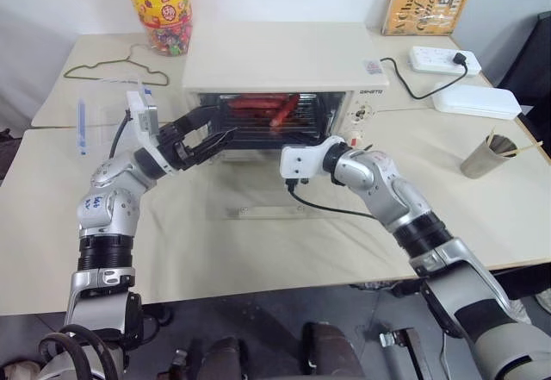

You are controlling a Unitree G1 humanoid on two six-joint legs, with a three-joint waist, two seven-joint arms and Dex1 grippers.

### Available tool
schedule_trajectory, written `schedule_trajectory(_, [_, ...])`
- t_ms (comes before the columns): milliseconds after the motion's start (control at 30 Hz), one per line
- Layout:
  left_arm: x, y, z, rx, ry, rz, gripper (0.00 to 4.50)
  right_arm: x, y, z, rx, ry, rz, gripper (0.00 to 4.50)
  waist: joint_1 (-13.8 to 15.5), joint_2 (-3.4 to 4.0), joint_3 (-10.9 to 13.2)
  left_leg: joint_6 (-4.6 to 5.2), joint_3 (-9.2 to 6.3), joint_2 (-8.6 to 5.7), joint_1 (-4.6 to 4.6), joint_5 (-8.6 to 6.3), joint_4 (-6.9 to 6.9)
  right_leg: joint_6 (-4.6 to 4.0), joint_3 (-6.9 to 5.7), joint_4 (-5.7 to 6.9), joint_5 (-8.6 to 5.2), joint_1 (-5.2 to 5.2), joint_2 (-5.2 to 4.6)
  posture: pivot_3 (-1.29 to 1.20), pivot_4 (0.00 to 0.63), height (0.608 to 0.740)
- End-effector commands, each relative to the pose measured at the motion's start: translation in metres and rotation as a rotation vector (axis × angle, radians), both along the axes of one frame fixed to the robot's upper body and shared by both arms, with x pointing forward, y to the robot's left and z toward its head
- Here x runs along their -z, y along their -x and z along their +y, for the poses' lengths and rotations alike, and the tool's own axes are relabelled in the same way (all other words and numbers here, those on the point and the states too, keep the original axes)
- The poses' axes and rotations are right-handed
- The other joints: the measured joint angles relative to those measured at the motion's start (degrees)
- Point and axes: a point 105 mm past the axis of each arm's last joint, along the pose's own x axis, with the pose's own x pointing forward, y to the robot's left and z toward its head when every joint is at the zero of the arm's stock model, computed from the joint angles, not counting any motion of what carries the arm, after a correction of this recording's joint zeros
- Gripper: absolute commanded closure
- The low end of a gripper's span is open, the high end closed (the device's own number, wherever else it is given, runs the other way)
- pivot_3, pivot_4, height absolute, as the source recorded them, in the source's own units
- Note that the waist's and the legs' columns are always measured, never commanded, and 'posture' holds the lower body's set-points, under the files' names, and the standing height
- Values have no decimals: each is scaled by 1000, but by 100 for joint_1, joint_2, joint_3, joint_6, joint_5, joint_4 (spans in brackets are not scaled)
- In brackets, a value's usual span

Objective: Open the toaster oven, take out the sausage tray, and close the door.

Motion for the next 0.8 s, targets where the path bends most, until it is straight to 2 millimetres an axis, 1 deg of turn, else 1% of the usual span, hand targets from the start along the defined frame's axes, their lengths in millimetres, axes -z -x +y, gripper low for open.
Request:
schedule_trajectory(33, [-8, -1, 4, -18, -10, -26, 150, -26, 23, 8, -58, -82, -68, 4440, 4, 0, 0, 0, 0, 0, 0, 0, 0, 0, 0, 0, 0, 0, 0, 0, 150, 740])
schedule_trajectory(67, [-8, -1, 5, -18, -11, -26, 150, -25, 26, 7, -56, -84, -63, 4440, 3, 0, 0, 0, 1, 0, 0, 0, 1, 0, 0, -1, 0, 0, 0, 0, 150, 740])
schedule_trajectory(133, [-6, -2, 7, -24, -11, -19, 150, -14, 38, 5, -53, -81, -42, 4440, 17, 0, 0, 0, 2, 0, 0, 0, 3, 0, 0, -1, 0, 0, 0, 0, 150, 740])
schedule_trajectory(200, [-5, -3, 7, -26, -12, -17, 150, -11, 43, 4, -49, -80, -32, 4440, 33, 0, 0, 0, 2, 0, 0, 0, 3, 0, -1, 1, 0, 0, 0, 0, 150, 740])
schedule_trajectory(300, [-3, -5, 9, -35, -18, -15, 150, -7, 51, -9, -16, -71, -40, 4440, 70, 0, 0, -1, 4, -1, 1, 0, 3, 0, 0, -2, 0, 0, -1, 0, 150, 740])
schedule_trajectory(600, [-3, -7, 16, -65, -8, -3, 150, -4, 66, -25, -15, -22, -68, 4440, 277, -1, 1, -2, 13, -2, 3, 1, 12, -1, 1, -2, 0, 3, -3, 0, 150, 740])
schedule_trajectory(800, [-1, -6, 15, -67, 5, 12, 150, -3, 74, -34, -21, 15, -107, 4440, 303, -2, 1, -2, 14, -3, 3, 1, 15, -3, 1, -2, 1, 5, -3, 0, 150, 740])
